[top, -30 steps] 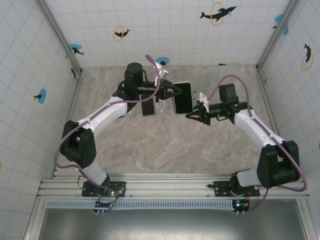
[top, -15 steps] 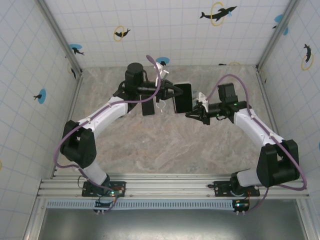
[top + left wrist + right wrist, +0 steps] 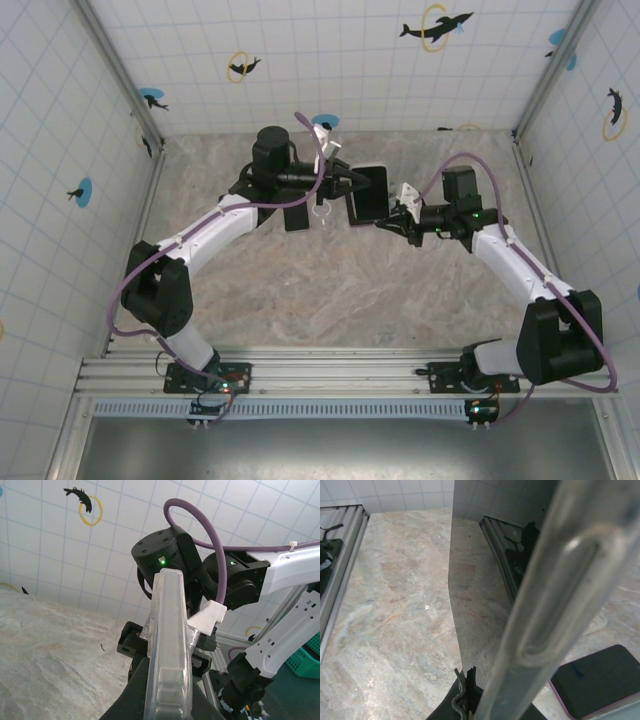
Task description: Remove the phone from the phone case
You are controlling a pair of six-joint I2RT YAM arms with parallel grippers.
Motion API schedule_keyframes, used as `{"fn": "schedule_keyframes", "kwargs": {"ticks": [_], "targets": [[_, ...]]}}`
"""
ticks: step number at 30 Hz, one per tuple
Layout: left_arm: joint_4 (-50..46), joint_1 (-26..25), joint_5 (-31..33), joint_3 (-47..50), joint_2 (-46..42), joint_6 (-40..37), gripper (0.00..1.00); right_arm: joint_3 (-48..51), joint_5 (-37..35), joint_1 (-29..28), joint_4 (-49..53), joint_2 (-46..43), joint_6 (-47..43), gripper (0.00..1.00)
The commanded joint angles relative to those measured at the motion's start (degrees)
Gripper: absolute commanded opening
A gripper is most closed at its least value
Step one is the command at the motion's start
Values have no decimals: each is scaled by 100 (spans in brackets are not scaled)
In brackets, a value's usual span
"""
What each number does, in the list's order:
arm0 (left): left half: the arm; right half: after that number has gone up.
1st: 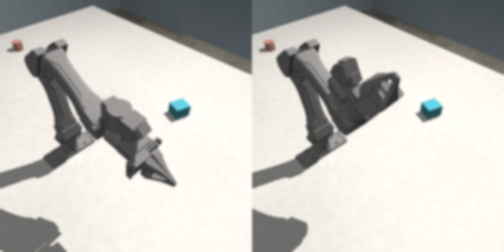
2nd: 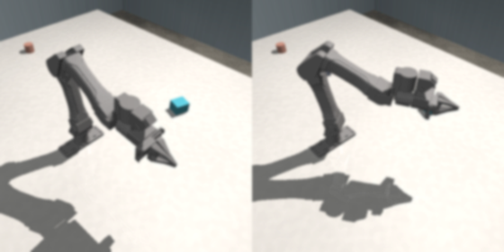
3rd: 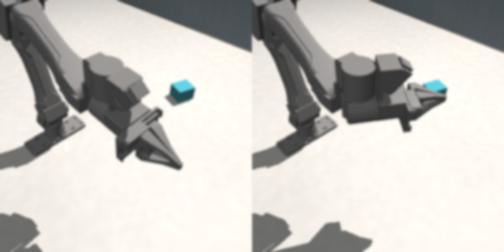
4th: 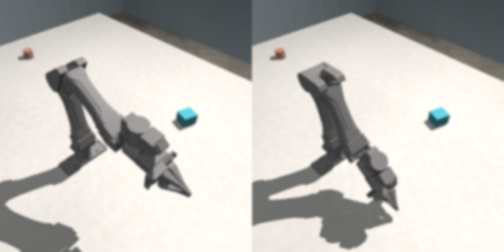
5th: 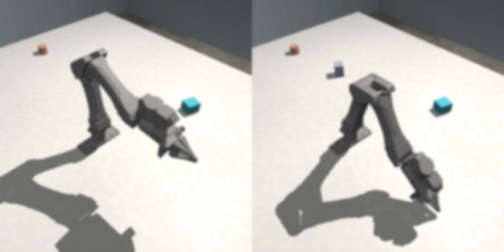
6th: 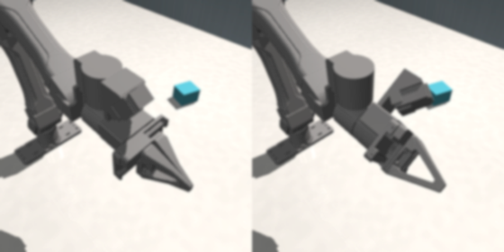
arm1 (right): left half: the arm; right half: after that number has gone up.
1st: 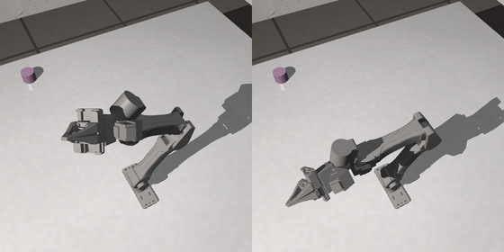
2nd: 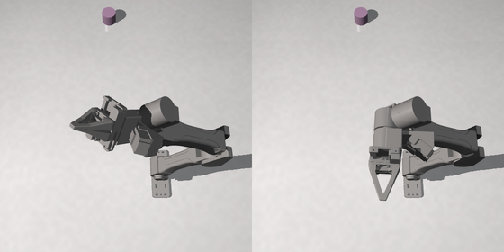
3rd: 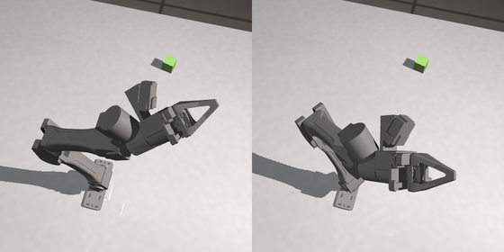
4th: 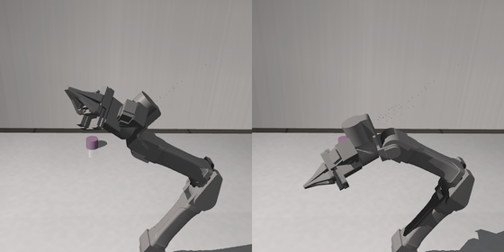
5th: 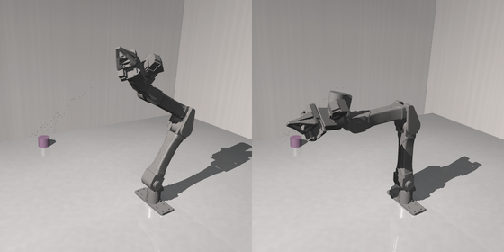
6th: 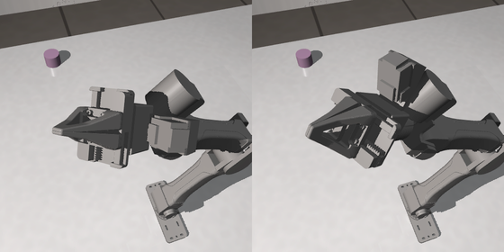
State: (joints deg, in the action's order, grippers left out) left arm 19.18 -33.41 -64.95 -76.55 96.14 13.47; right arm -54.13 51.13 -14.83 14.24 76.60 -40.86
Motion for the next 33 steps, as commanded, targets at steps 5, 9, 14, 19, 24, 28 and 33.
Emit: {"fn": "schedule_keyframes", "kwargs": {"ticks": [5,9,14,19,24,28,33], "targets": [[-880,-659,-1496,167,-51,1047,0,47,-1357,130,-2465,-363,-218,5],[-795,-663,-1503,185,-34,1065,0,215,-1481,110,-2775,-499,-175,5],[-585,-666,-1542,198,-24,1201,0,412,-1726,48,-2806,-640,-359,5],[-546,-675,-1521,202,18,1261,0,489,-1784,40,-2952,-689,-305,5],[-396,-672,-1524,183,46,1368,0,495,-1580,33,-3173,-664,61,5],[-353,-668,-1498,184,72,1369,0,466,-1199,79,-3415,-590,646,5],[-310,-601,-1122,143,70,1246,0,374,-939,50,-3150,-526,792,5]]}}
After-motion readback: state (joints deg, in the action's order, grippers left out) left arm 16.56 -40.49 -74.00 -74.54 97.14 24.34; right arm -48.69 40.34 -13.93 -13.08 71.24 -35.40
